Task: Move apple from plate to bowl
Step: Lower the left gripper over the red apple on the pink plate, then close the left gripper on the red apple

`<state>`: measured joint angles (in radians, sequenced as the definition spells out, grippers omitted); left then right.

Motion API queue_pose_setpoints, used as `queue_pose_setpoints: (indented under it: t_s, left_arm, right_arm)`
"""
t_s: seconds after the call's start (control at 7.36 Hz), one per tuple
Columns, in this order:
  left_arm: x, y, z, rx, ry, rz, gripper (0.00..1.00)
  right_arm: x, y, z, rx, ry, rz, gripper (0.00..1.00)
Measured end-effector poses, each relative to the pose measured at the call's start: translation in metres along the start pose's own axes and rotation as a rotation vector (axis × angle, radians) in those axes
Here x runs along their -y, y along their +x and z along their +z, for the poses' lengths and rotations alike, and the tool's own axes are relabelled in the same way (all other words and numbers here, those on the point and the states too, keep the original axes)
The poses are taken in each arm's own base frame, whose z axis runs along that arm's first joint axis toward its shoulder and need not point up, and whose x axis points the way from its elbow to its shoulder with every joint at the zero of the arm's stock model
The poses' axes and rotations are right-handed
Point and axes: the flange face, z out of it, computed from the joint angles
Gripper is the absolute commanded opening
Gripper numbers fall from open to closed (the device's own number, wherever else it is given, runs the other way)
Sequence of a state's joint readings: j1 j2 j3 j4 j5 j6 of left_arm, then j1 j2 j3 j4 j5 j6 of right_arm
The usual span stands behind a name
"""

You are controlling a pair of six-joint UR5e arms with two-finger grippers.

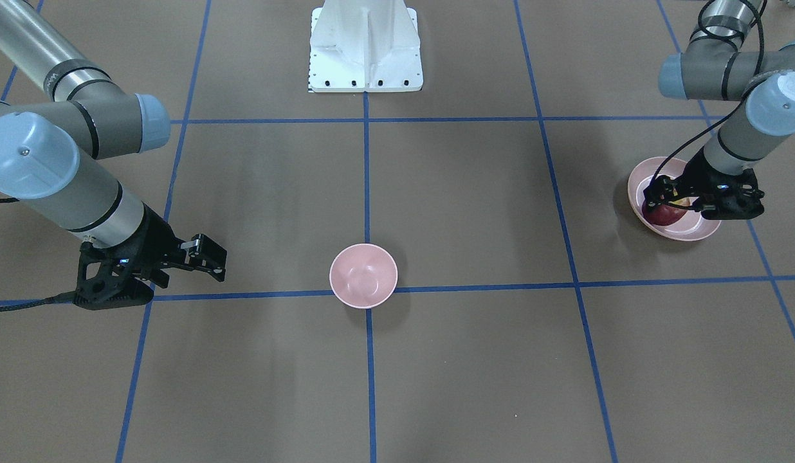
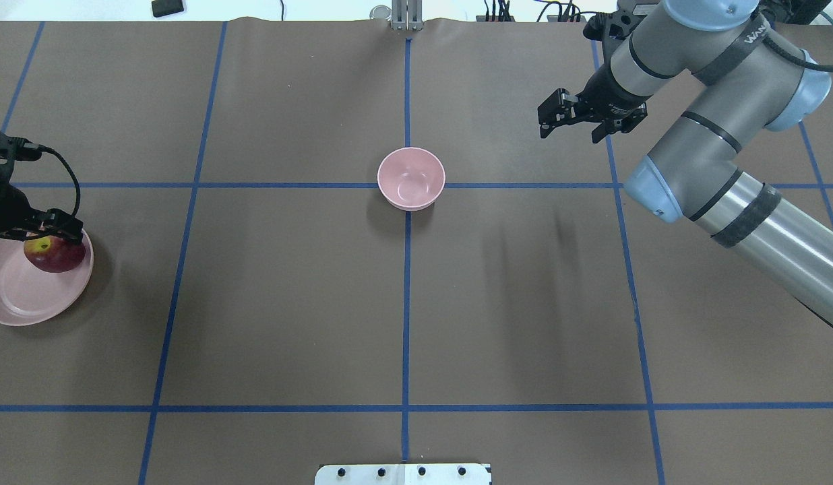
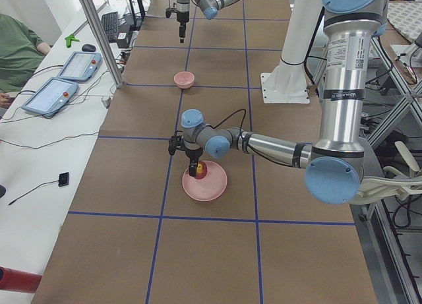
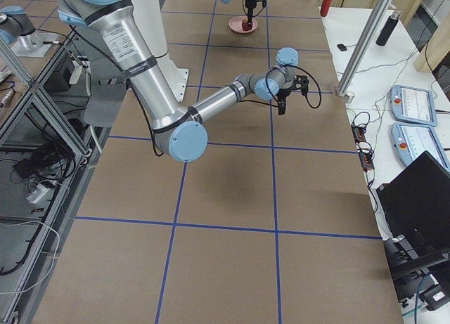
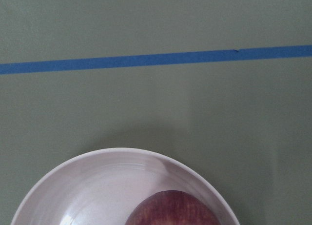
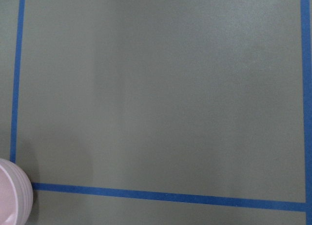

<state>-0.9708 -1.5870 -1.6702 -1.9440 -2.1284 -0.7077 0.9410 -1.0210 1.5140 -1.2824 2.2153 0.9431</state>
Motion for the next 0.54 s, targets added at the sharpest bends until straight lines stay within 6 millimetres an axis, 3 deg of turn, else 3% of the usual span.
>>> queue_pose_setpoints:
  t_s: [0.27,0.41,0.54]
  left_arm:
    - [-0.0029,0.0016,0.0113,0.006,-0.020,0.005,0.97]
    - [-0.0038,0.0025,0.0132,0.007,-0.024,0.011,0.75]
    - [-0.0051,0.0024,0.0135,0.008,-0.026,0.016,0.41]
  right_arm:
    - [-0.0007,0.0001,0.0010,-0.001,-0.001,0.000,1.00]
    - [-0.0010,0.0007,0.0014,-0.002,-0.001,0.001,1.00]
    - [-0.0014,0.0012,0.0017,-0.002,-0.002,0.001,1.00]
